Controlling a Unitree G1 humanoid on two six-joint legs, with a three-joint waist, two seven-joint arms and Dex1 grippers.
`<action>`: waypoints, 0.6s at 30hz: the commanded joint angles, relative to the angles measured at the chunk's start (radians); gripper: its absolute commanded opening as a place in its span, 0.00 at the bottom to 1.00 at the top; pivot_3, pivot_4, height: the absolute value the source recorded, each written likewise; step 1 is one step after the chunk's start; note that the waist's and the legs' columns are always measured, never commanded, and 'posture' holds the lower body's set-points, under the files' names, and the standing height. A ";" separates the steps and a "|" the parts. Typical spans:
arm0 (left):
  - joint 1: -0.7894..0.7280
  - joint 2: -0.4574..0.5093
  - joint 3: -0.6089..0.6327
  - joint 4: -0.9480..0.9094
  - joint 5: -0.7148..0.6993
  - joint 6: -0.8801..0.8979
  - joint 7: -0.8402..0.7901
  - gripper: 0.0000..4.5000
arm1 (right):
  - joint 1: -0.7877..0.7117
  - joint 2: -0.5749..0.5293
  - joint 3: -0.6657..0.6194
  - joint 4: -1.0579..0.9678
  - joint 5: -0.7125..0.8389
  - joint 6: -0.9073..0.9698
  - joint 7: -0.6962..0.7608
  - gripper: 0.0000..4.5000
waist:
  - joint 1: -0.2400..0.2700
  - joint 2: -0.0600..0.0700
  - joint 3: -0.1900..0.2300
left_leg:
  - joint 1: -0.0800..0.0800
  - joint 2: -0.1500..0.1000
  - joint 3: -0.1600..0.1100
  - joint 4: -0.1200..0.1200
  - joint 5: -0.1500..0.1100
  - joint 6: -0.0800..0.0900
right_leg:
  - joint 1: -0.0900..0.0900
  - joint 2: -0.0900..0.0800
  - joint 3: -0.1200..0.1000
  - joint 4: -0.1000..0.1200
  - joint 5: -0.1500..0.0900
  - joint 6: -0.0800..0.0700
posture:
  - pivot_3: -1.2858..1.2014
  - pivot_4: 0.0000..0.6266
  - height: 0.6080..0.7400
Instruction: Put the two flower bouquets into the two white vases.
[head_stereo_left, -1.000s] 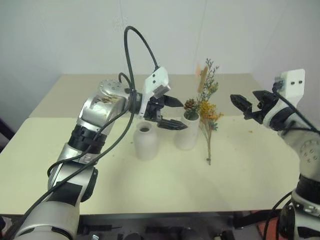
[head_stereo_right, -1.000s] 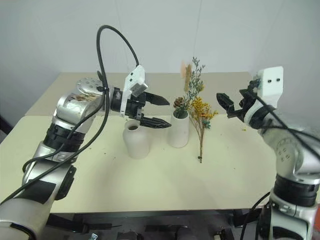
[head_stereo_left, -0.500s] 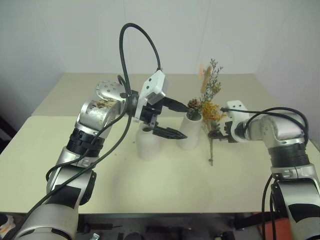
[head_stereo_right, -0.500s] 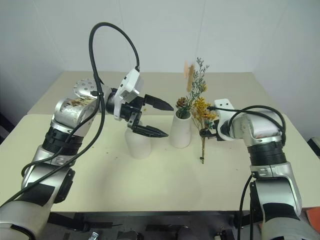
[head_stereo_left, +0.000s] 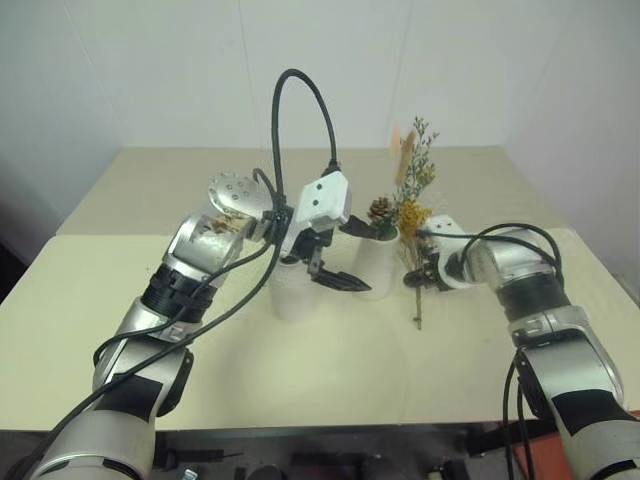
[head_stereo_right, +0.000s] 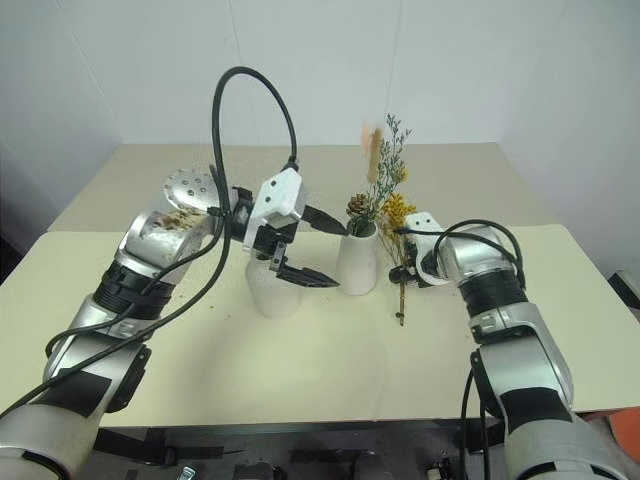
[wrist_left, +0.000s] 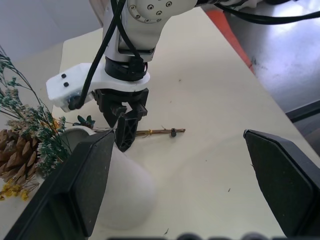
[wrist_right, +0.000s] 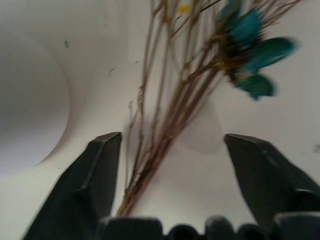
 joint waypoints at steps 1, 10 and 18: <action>-0.007 0.008 0.010 -0.049 0.002 -0.007 0.009 1.00 | -0.023 0.011 -0.009 0.023 -0.037 -0.043 0.011 0.48 | -0.002 0.000 0.000 | 0.000 0.000 0.000 0.000 0.000 0.000 | 0.000 0.000 0.000 0.000 0.000 0.000 | 0.52 0.24 1.00; 0.000 0.016 0.024 -0.048 -0.004 0.003 0.020 1.00 | 0.053 0.016 -0.125 -0.069 -0.038 -0.040 -0.038 0.01 | -0.007 0.000 0.000 | 0.001 0.000 0.000 0.000 0.000 0.000 | 0.000 0.000 0.000 0.000 0.000 0.000 | 0.52 0.24 1.00; -0.007 0.026 0.081 -0.013 -0.020 0.013 0.070 1.00 | 0.100 0.039 -0.517 -0.236 0.017 0.208 -0.253 0.01 | -0.002 0.000 0.000 | 0.000 0.000 -0.001 0.000 0.000 0.000 | 0.000 0.000 0.000 0.001 0.000 0.000 | 0.52 0.24 1.00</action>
